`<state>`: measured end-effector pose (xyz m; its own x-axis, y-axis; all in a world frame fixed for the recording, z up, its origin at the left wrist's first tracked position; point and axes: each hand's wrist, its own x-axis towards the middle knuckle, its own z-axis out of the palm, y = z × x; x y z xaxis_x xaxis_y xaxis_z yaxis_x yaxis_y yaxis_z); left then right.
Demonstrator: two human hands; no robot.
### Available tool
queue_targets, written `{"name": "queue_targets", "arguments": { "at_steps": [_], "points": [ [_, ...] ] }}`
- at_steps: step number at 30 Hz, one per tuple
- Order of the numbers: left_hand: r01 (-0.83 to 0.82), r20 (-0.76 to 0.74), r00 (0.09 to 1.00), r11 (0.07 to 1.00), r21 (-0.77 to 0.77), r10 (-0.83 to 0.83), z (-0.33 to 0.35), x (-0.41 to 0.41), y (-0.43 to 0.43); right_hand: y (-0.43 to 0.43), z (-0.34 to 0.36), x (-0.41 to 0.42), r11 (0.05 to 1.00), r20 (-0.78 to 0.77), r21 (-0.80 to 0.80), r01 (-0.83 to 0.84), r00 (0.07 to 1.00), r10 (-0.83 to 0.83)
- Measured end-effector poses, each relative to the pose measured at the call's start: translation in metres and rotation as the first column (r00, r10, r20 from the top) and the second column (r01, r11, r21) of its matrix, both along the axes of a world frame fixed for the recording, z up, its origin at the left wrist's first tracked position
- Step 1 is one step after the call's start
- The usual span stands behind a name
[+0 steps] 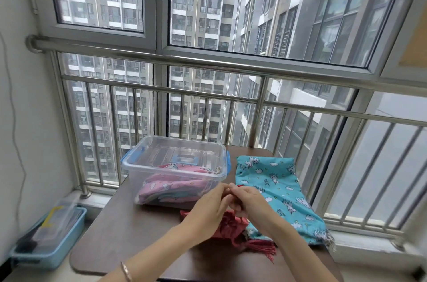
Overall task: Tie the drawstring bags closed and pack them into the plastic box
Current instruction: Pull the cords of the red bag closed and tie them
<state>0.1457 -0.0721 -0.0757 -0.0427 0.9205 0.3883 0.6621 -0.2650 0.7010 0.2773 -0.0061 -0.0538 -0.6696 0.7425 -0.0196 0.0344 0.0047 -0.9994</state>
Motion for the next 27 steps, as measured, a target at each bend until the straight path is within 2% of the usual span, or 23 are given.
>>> {"name": "queue_targets", "arguments": {
  "at_steps": [6, 13, 17, 18, 20, 22, 24, 27],
  "points": [
    [-0.041, 0.087, 0.995, 0.987, -0.156, 0.055, -0.012, -0.024, 0.005, 0.002, -0.008, 0.001, 0.994, 0.044, 0.074, 0.084, 0.995, -0.087],
    [-0.054, -0.057, 0.998, 0.968, -0.246, 0.041, -0.008, -0.062, -0.011, 0.007, -0.014, 0.008, 0.980, 0.080, 0.153, 0.127, 0.987, -0.141],
    [-0.138, -0.303, 0.953, 0.927, -0.348, 0.028, -0.006, -0.089, -0.023, 0.008, -0.020, 0.011, 0.984, 0.120, 0.127, 0.125, 0.983, -0.141],
    [-0.140, -0.323, 0.946, 0.920, -0.367, 0.015, -0.005, -0.090, -0.024, 0.007, -0.022, 0.010, 0.986, 0.125, 0.122, 0.117, 0.983, -0.132],
    [-0.069, -0.236, 0.971, 0.918, -0.392, -0.028, -0.001, -0.077, -0.023, 0.003, -0.022, 0.004, 0.985, 0.124, 0.133, 0.106, 0.985, -0.123],
    [0.036, -0.021, 0.999, 0.920, -0.391, -0.048, 0.001, -0.053, -0.016, -0.001, -0.020, -0.002, 0.986, 0.116, 0.151, 0.076, 0.989, -0.094],
    [0.049, 0.155, 0.988, 0.938, -0.343, 0.005, 0.000, -0.033, -0.007, -0.001, -0.019, -0.005, 0.982, 0.090, 0.175, 0.076, 0.992, -0.093],
    [0.074, 0.292, 0.956, 0.943, -0.323, 0.025, -0.005, -0.019, -0.001, 0.002, -0.017, -0.001, 0.971, 0.033, 0.190, 0.144, 0.988, -0.153]
  ]
}}
